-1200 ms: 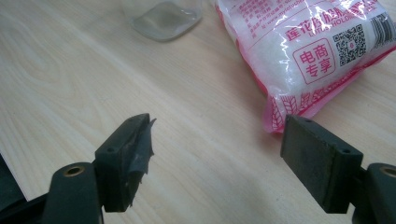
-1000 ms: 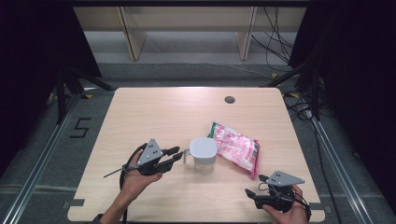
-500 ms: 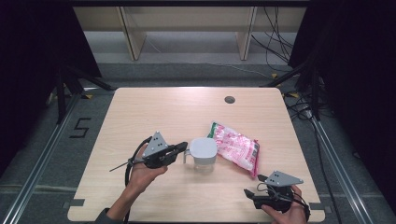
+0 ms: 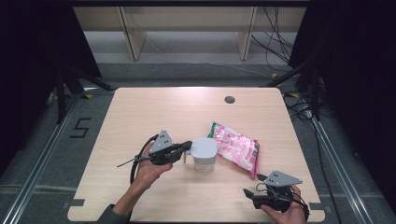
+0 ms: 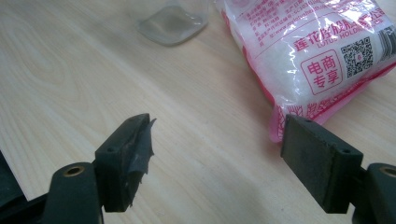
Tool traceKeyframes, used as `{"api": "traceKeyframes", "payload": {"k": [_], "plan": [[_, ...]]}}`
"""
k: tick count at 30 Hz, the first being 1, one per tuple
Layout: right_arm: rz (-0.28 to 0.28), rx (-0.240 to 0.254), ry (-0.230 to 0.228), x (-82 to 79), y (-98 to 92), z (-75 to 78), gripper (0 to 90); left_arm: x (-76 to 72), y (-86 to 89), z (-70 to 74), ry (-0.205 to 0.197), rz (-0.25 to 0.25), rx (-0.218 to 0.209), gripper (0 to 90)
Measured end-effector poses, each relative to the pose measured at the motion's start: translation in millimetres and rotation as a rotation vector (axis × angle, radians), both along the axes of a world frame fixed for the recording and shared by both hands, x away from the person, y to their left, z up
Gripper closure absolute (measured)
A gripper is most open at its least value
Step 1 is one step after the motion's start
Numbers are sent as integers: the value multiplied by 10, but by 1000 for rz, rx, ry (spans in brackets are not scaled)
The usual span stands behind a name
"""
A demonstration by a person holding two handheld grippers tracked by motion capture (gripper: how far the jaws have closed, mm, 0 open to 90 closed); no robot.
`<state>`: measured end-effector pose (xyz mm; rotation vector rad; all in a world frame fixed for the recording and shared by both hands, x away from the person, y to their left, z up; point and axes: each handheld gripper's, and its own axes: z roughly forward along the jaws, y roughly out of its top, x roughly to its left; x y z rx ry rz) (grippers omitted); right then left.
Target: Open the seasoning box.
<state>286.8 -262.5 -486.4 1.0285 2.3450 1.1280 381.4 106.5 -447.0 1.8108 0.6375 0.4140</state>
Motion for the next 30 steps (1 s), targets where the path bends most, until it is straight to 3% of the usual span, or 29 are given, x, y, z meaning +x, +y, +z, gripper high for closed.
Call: {"api": "traceKeyframes", "payload": {"k": [3, 4, 5, 6, 7, 8, 9, 10, 12, 13, 14, 15, 17, 18, 21, 22, 23, 26, 30], "plan": [[-27, 6, 6, -1, 5, 8, 220, 1, -1, -5, -4, -6, -8, 891], [-55, 31, -23, 14, 11, 25, 203, 6, 5, -5, -9, -5, -2, 891], [-55, 31, -23, 14, 11, 25, 203, 13, 14, 0, -19, -9, 11, 891], [-51, 49, -60, 43, 16, 49, 201, 0, 17, -6, -1, 7, 5, 891], [-51, 49, -60, 43, 16, 49, 201, 0, 17, -6, -1, 7, 5, 891], [-52, 63, -53, 44, 28, 61, 211, 49, 32, 0, -55, -40, 29, 891], [-41, 84, -55, 67, 48, 78, 244, 68, 47, 10, -85, -50, 55, 891], [-16, 101, -72, 117, 92, 112, 343, 30, 38, 5, -49, -26, 40, 891], [1, 99, -81, 137, 109, 127, 387, 29, 39, 3, -48, -25, 37, 890], [22, 90, -107, 170, 133, 154, 476, -18, 9, -16, 16, 6, -14, 891], [46, 86, -125, 191, 170, 183, 523, -20, 10, -16, 13, 5, -11, 890], [59, 80, -172, 251, 243, 235, 585, -25, 7, -14, 13, 6, -10, 889], [51, 89, -196, 280, 284, 248, 609, -23, 9, -15, 12, 3, -10, 889], [56, 109, -182, 358, 339, 278, 666, -20, 13, -18, 14, 3, -14, 889], [38, 137, -154, 427, 416, 292, 729, -16, 16, -23, 12, -2, -19, 889], [57, 119, -183, 473, 423, 300, 746, -14, 16, -24, 11, -4, -21, 889], [47, 129, -153, 469, 456, 309, 767, -16, 17, -25, 11, -4, -21, 889], [90, 100, -187, 528, 504, 336, 830, -22, 16, -24, 3, -3, -11, 890], [106, 93, -190, 563, 568, 333, 873, -15, 23, -24, 1, -9, -10, 891]]}}
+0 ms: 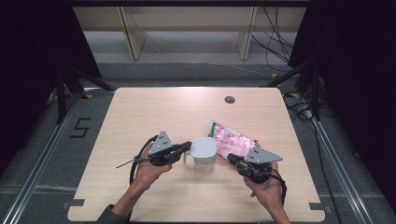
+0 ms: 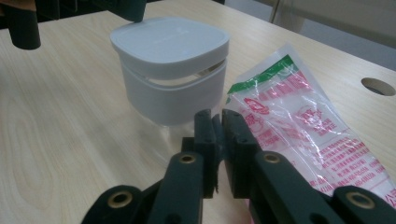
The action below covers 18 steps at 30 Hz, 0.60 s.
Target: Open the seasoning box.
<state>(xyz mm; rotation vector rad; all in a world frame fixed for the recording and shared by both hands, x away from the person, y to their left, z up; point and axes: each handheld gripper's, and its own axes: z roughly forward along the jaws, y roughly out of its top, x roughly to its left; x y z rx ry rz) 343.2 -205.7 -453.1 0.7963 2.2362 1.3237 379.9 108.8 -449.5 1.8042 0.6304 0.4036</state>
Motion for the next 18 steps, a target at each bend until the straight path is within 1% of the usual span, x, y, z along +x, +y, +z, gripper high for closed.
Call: {"api": "traceKeyframes", "payload": {"k": [1, 2, 3, 4, 7, 8, 9, 10, 11, 12, 13, 14, 15, 17, 18], "plan": [[-12, -1, 20, -8, 19, 3, 884, -1, 2, 1, -3, 1, 4, 891], [1, 1, 12, 33, 46, 3, 895, -6, 5, -1, -3, 4, 7, 891], [1, 1, 12, 33, 46, 3, 895, -6, 5, -1, -3, 4, 7, 891], [3, -7, 17, 48, 78, 13, 897, -1, 9, -6, 4, 4, -1, 891], [3, -1, 14, 73, 126, 21, 897, -1, 13, -8, 0, 7, 1, 891], [16, -8, 23, 77, 134, 31, 897, -2, 13, -6, 0, 7, 2, 891], [6, -3, -7, 90, 152, 28, 897, -2, 13, -6, 0, 7, 2, 891], [6, -3, -7, 90, 152, 28, 897, 2, 17, -4, -3, 6, 6, 891], [10, -9, 5, 95, 162, 37, 898, 4, 19, -5, -3, 7, 6, 891], [25, -12, 6, 107, 192, 37, 900, -3, 20, -8, 2, 12, 2, 891], [25, -12, 6, 107, 192, 37, 900, -3, 20, -8, 2, 12, 2, 891], [28, -18, -10, 123, 200, 33, 900, -4, 22, -7, 0, 11, 4, 891], [19, -12, 11, 127, 214, 29, 900, -1, 24, -7, 2, 10, 4, 890], [25, -14, 13, 140, 223, 33, 900, 1, 25, -8, 2, 10, 4, 891], [21, -19, 1, 144, 229, 40, 900, -2, 24, -8, 0, 11, 6, 891]]}}
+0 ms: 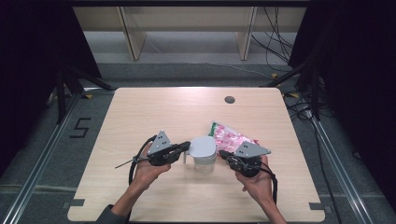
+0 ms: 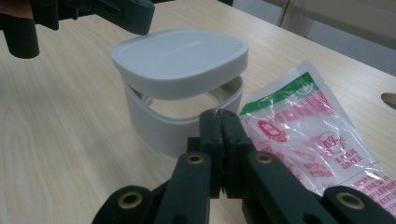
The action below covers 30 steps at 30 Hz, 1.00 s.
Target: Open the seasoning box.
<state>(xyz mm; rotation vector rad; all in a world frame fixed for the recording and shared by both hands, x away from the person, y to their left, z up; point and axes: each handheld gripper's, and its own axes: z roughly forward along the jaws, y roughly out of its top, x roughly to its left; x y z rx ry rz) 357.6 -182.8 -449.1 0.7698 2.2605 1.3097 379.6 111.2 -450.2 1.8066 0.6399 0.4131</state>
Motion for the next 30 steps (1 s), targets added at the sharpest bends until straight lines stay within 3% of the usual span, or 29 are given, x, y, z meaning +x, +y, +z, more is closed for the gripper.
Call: {"api": "traceKeyframes", "payload": {"k": [2, 3, 4, 9, 16, 19, 22, 25, 30], "plan": [[9, -5, 4, 2, 30, 15, 900, -1, -1, 0, -1, 0, 0, 891], [16, -4, -16, 13, 52, 14, 900, -1, -1, 1, 0, 0, 1, 891], [23, -10, 7, 9, 68, 21, 900, 1, 0, 0, 0, 0, 0, 891], [13, -20, 7, 23, 90, 30, 900, -2, 0, 0, -6, 1, 3, 891], [26, -16, -17, 22, 125, 62, 900, -1, 7, -8, 3, 5, -6, 883], [35, -16, -15, 29, 128, 63, 900, 2, 24, -6, 1, 8, -8, 848], [39, -16, -19, 36, 135, 87, 900, -28, 78, 31, -17, 32, 14, 721], [32, -10, -19, 33, 151, 99, 900, -49, 128, 45, -10, 32, 5, 648], [55, -11, -42, 42, 214, 140, 900, -142, 268, -2, 0, 38, 29, 544]]}}
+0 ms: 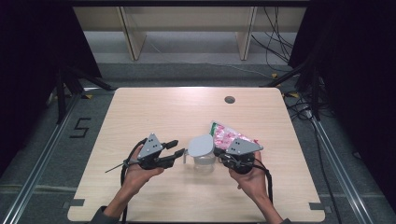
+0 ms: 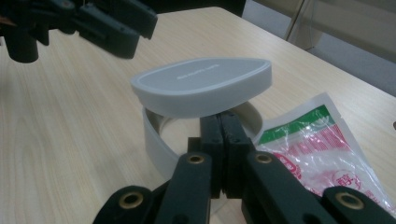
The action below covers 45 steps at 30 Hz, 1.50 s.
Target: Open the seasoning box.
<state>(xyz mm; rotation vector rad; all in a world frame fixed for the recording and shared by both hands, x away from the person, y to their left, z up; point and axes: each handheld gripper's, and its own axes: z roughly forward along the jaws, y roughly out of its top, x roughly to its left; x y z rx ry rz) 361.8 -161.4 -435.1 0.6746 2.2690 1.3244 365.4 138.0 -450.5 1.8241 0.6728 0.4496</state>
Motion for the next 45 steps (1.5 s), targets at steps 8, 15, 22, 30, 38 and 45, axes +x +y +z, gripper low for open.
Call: {"api": "traceKeyframes", "payload": {"k": [8, 15, 22, 30, 38, 45], "plan": [[15, 4, -6, 11, 99, 60, 900, -91, 140, -123, 37, 30, 6, 435], [31, 5, 0, 19, 183, 81, 900, -151, 205, -166, 49, 50, 5, 408], [60, 2, -9, 38, 309, 92, 900, -199, 229, -213, 52, 48, 14, 389], [87, 13, -19, 44, 458, 116, 900, -225, 248, -242, 59, 51, 16, 380], [109, 6, -12, 54, 554, 98, 900, -237, 271, -282, 67, 47, 25, 381], [47, 32, -35, 110, 306, 205, 893, -259, 308, -281, 67, 58, 16, 378]]}}
